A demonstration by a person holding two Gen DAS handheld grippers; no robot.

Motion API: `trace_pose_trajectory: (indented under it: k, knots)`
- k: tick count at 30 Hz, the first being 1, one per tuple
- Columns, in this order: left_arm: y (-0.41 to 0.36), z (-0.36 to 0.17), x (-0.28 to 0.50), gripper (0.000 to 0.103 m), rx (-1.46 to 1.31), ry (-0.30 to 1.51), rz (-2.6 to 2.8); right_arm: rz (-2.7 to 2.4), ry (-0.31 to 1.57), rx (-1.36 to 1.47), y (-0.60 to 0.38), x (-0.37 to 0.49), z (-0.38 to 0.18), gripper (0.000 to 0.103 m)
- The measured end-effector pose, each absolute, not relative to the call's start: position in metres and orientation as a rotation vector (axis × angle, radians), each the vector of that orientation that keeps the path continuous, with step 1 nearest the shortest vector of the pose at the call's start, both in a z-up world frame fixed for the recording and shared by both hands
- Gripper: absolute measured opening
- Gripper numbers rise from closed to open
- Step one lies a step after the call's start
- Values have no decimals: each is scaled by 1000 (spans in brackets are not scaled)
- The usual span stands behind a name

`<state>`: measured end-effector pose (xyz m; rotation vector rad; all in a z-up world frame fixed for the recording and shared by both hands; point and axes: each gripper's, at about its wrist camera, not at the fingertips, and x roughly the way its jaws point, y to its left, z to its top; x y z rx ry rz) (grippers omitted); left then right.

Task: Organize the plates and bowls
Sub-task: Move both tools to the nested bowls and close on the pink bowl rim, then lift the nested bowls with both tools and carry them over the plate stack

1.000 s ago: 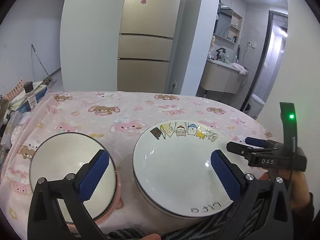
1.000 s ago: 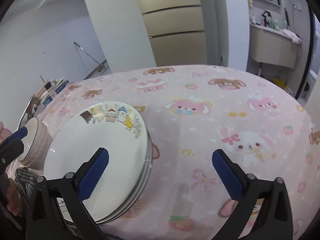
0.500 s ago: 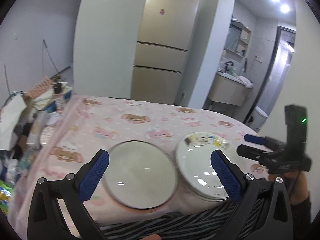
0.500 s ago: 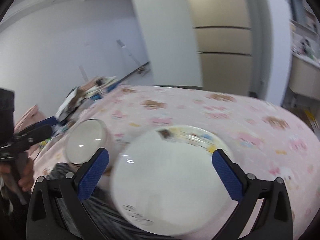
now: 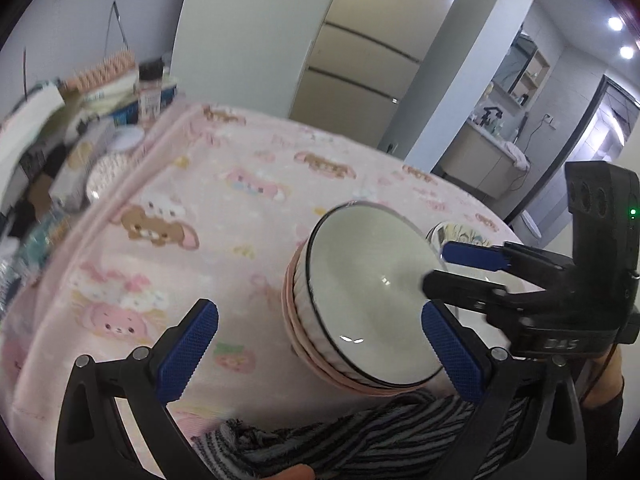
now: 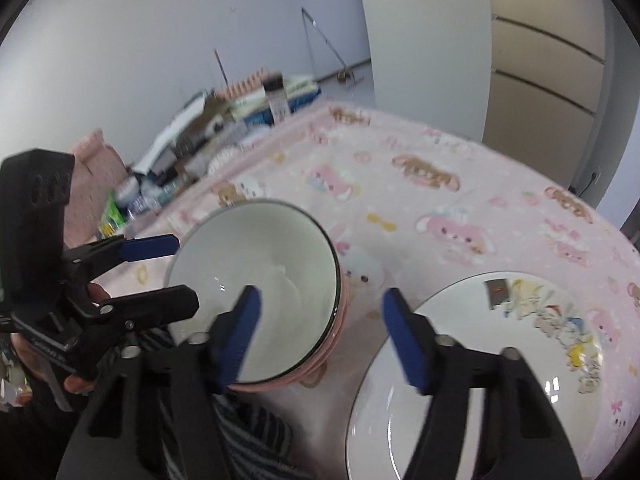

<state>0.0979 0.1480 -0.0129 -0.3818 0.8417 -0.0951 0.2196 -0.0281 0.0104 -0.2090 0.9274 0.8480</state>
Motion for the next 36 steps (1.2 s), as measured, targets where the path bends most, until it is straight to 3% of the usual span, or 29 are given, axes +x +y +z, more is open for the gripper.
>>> trace_pose_trajectory:
  k: [2, 4, 13, 30, 36]
  knots:
    - [150, -24, 104, 99, -413, 873, -111, 841, 949, -227, -23, 225, 1, 48]
    - [150, -32, 108, 86, -424, 901, -104, 839, 959, -251, -15, 229, -5, 45]
    - [148, -55, 118, 61, -466, 939, -162, 890, 999, -275, -6, 240, -28, 46]
    - [130, -45, 102, 43, -353, 862, -86, 950, 965, -310, -8, 216, -30, 44]
    - [124, -43, 95, 37, -293, 830, -57, 953, 954, -252, -19, 216, -25, 33]
